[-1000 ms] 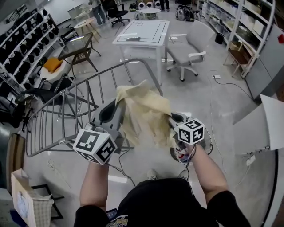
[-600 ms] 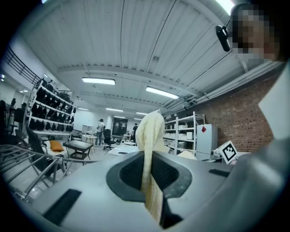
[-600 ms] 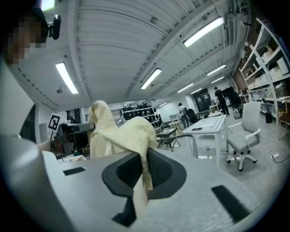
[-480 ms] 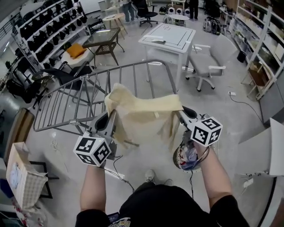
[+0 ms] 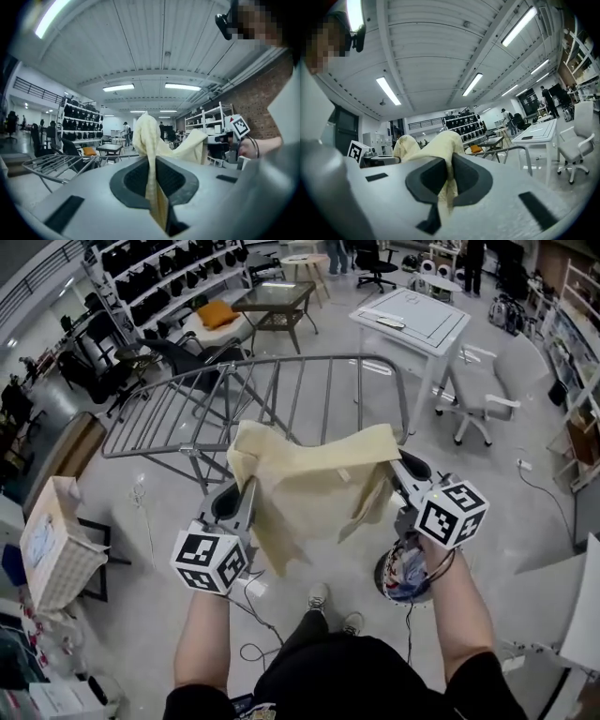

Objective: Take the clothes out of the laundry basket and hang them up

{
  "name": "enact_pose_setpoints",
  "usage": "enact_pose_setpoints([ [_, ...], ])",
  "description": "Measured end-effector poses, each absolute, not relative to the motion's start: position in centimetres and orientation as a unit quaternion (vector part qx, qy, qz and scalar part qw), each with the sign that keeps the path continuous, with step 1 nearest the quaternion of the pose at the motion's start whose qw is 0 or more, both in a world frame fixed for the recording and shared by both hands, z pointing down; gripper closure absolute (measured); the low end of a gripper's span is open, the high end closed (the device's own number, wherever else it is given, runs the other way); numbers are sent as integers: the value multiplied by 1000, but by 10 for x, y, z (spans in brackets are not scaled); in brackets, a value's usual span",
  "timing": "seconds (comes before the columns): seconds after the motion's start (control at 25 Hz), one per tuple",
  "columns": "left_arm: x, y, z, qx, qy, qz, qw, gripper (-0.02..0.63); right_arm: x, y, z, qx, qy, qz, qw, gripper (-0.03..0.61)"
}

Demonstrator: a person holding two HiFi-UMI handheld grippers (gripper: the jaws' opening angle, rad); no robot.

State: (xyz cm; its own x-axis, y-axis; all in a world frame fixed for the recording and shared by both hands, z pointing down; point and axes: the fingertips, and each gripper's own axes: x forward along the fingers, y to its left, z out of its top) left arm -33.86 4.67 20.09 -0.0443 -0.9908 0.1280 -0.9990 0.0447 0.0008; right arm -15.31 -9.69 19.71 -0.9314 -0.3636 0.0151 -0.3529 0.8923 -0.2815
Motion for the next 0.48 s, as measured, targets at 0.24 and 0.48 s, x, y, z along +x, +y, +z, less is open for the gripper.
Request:
enact_pose_setpoints([
  [0.24, -357, 83, 196, 643, -763, 54, 39, 589, -183, -73, 195, -140, 979, -144, 18, 561],
  [0.48, -391, 104, 194, 627, -776, 55, 38, 589, -219, -51, 188, -124, 983, -138, 16, 561],
])
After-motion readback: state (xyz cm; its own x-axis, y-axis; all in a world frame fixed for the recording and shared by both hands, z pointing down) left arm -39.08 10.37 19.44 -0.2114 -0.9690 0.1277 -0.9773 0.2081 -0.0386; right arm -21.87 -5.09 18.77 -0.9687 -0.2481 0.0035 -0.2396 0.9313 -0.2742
